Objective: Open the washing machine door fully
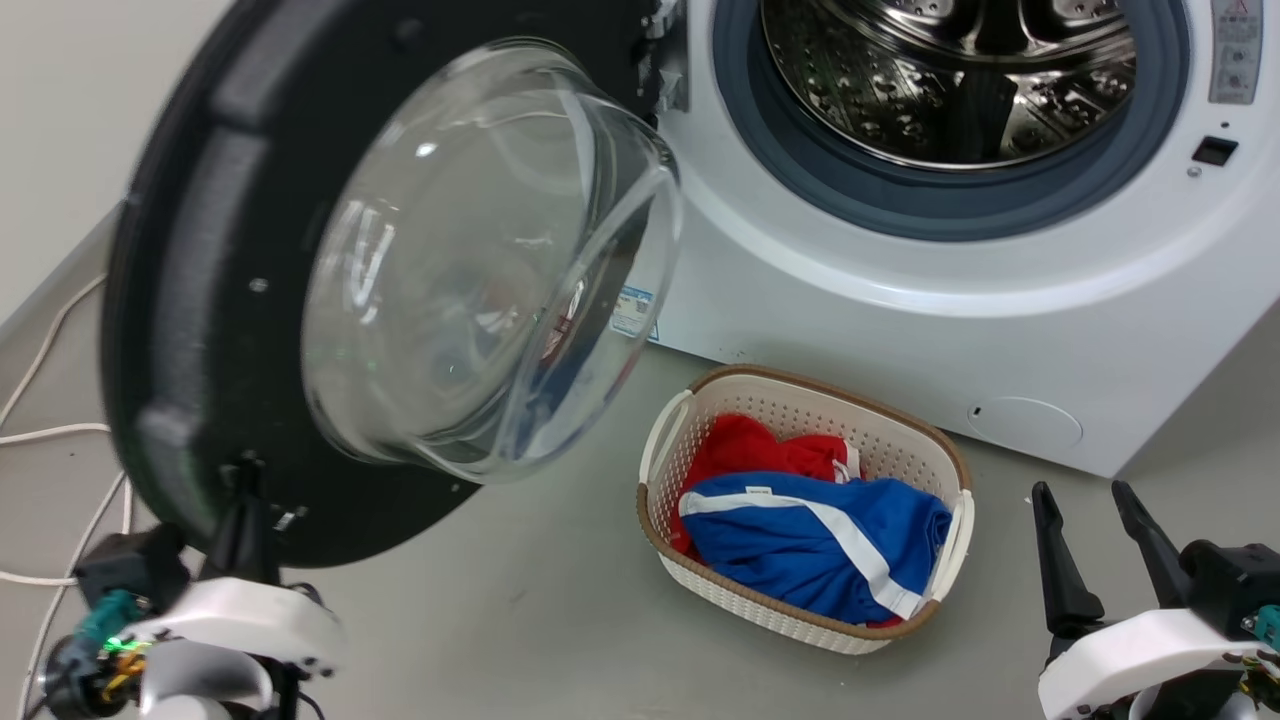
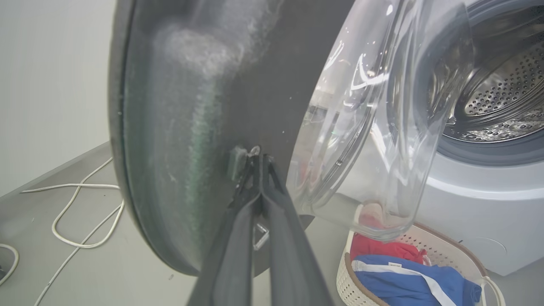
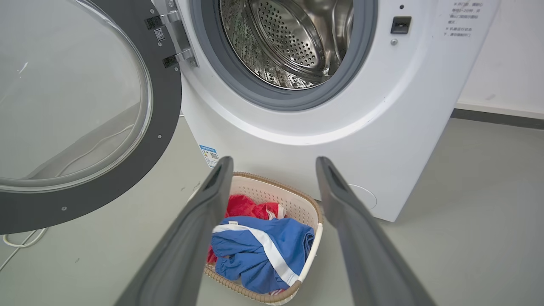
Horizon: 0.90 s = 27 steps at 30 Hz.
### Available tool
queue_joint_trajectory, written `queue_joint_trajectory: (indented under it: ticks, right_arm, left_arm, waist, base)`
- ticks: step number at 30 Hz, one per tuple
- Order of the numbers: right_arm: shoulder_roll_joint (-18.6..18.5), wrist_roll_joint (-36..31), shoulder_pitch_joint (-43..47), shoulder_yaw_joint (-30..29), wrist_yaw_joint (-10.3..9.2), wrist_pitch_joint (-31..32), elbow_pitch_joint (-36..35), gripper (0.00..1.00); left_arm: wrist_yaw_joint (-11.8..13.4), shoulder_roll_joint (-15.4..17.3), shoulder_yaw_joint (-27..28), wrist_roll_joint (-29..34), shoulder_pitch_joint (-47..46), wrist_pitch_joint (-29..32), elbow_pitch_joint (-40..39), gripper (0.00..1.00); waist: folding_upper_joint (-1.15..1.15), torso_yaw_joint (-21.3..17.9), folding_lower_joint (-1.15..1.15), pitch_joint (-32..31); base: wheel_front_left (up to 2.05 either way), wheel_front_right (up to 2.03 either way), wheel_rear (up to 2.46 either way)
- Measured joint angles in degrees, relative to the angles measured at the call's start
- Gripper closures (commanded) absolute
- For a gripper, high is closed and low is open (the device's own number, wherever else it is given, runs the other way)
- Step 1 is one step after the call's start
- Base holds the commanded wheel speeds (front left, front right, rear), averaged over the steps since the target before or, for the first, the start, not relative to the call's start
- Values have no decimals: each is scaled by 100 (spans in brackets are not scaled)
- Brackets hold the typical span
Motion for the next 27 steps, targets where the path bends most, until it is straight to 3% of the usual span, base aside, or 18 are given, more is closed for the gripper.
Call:
queue_joint_trajectory:
  ticks: [17,27]
  right_arm:
    - [-1,-99,-212,-60,0,55,-45,0]
    - [-1,-80,-272,-83,0,-1,80,0]
  left_arm:
    - [-439,619,902,-511,-1155,-544,1937,100]
    - [-610,671,958,-548,-1478,-703,2607,100]
  waist:
    - [0,-232,0,298]
    - [0,-295,0,251]
  base:
    - [0,0,0]
    - [0,0,0]
